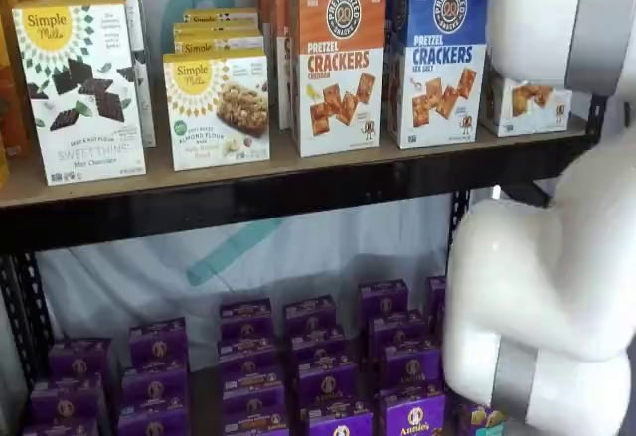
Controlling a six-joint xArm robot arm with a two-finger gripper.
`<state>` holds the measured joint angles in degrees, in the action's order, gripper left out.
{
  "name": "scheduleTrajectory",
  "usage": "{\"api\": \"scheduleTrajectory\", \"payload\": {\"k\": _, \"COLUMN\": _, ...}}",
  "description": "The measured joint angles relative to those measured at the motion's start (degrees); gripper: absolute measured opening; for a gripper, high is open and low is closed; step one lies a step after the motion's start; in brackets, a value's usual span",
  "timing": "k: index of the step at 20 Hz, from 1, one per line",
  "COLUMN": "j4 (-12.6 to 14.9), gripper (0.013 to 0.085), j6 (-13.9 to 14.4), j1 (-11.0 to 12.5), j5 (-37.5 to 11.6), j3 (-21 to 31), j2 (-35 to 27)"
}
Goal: Retrieve the yellow and white box located on the top shelf, the sixth one from the left
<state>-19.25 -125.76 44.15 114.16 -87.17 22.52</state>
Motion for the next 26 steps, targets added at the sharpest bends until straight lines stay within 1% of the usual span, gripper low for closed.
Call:
{"api": "scheduleTrajectory", "payload": {"k": 1, "j4": 1.01, "gripper": 0.085, "j6": 0.08, "j1": -0.54, "j5": 0.45, "j3": -0.33, "j2": -0.2}}
{"api": "scheduleTrajectory", "payload": {"k": 2, "j4": 4.91, "gripper": 0.085, "j6": 0.45, "j1": -2.88, "j5": 1.97, "j3": -1.19, "j2": -0.7}}
{"api": "scheduleTrajectory", "payload": {"k": 3, "j4": 7.3, "gripper": 0.085, "j6": 0.75, "j1": -4.34, "j5": 2.76, "j3": -1.22, "j2": -0.67}}
{"api": "scheduleTrajectory", "payload": {"k": 4, "j4": 8.44, "gripper": 0.085, "j6": 1.0, "j1": -5.03, "j5": 2.92, "j3": -0.43, "j2": -0.04}}
{"api": "scheduleTrajectory", "payload": {"k": 5, "j4": 8.61, "gripper": 0.085, "j6": 1.11, "j1": -5.18, "j5": 2.79, "j3": 0.21, "j2": 0.45}}
{"api": "scheduleTrajectory", "payload": {"k": 7, "j4": 8.12, "gripper": 0.085, "j6": 1.23, "j1": -5.07, "j5": 2.22, "j3": 1.63, "j2": 1.56}}
{"api": "scheduleTrajectory", "payload": {"k": 10, "j4": 6.29, "gripper": 0.085, "j6": 1.08, "j1": -4.07, "j5": 1.4, "j3": 2.75, "j2": 2.52}}
{"api": "scheduleTrajectory", "payload": {"k": 13, "j4": 3.11, "gripper": 0.085, "j6": 0.64, "j1": -2.07, "j5": 0.59, "j3": 3.01, "j2": 2.96}}
{"api": "scheduleTrajectory", "payload": {"k": 16, "j4": 0.15, "gripper": 0.085, "j6": 0.21, "j1": -0.05, "j5": 0.57, "j3": 1.96, "j2": 2.45}}
{"api": "scheduleTrajectory", "payload": {"k": 18, "j4": -2.38, "gripper": 0.085, "j6": -0.13, "j1": 1.69, "j5": 0.2, "j3": 1.08, "j2": 1.92}}
{"api": "scheduleTrajectory", "payload": {"k": 20, "j4": -4.09, "gripper": 0.085, "j6": -0.39, "j1": 2.88, "j5": -0.34, "j3": 0.33, "j2": 1.45}}
{"api": "scheduleTrajectory", "payload": {"k": 22, "j4": -5.98, "gripper": 0.085, "j6": -0.64, "j1": 3.98, "j5": -1.78, "j3": 0.37, "j2": 1.46}}
{"api": "scheduleTrajectory", "payload": {"k": 26, "j4": -11.37, "gripper": 0.085, "j6": -1.02, "j1": 6.57, "j5": -5.84, "j3": 1.37, "j2": 1.92}}
